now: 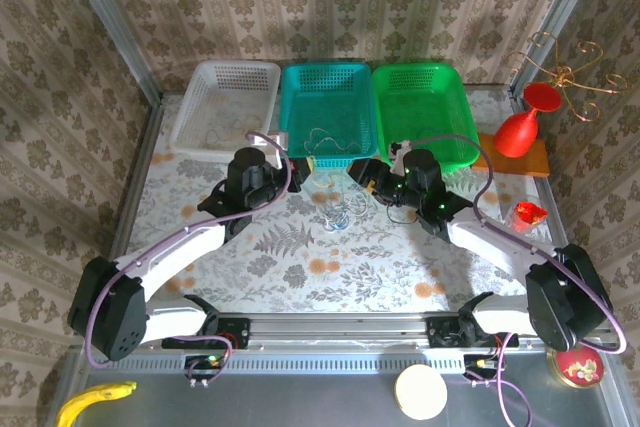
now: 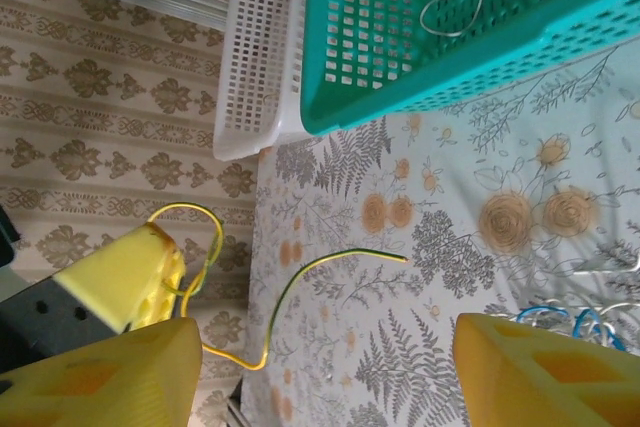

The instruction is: Untangle the cables

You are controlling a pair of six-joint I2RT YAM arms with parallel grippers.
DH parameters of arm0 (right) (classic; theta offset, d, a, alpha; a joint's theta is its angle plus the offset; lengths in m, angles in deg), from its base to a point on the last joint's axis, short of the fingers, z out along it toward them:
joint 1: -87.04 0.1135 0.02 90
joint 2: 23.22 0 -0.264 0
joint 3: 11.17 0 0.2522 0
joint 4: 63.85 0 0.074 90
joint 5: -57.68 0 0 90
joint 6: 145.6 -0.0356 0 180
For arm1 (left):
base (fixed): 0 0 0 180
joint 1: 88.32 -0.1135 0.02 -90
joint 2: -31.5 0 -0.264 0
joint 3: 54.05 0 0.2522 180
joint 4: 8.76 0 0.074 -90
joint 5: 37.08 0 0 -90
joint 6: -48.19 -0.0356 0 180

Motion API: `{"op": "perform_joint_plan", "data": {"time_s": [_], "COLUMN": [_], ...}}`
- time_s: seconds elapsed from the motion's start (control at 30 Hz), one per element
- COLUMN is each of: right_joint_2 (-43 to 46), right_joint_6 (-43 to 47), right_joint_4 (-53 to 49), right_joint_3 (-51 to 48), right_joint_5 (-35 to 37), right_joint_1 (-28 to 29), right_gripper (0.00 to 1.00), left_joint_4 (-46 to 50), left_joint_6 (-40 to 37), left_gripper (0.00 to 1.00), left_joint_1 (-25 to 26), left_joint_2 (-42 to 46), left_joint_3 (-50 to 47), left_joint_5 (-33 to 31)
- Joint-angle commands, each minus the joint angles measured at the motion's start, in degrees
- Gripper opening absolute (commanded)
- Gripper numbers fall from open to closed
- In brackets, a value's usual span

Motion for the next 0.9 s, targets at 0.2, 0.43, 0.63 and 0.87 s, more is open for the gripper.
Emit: {"op": "perform_joint_plan", "data": {"time_s": [0.2,0.43,0.63,0.87], "right_joint_2": [-7.64,-11.78,-12.89,-12.89], "right_joint_6": [-6.64,-11.1,-12.8,-13.95], "right_joint_4": [8.05,15.08,17.15,18.59], "right_joint_3": [2.65,2.78,3.58,3.83], "right_joint_5": [0.48,-0.04,-0.42,-0.53], "right_joint_1": [1.68,1.67,1.61,1.62], "right_gripper": [0.69,0.64,0.57,0.28], "left_joint_4": [-4.77,-4.95,-5.36,-5.72], "left_joint_6": [2.1,1.9,1.92,1.81], "left_gripper": [0.0,0.0,0.0,0.0], "left_joint_1": [1.12,1.83,2.27,2.59], "left_joint_2": [2.03,2.08,2.03,1.75], "left_joint_3": [-0.09,-0.02,-0.37,-0.7], "left_joint_5": [-0.68,-0.96,-1.4,-1.8]}}
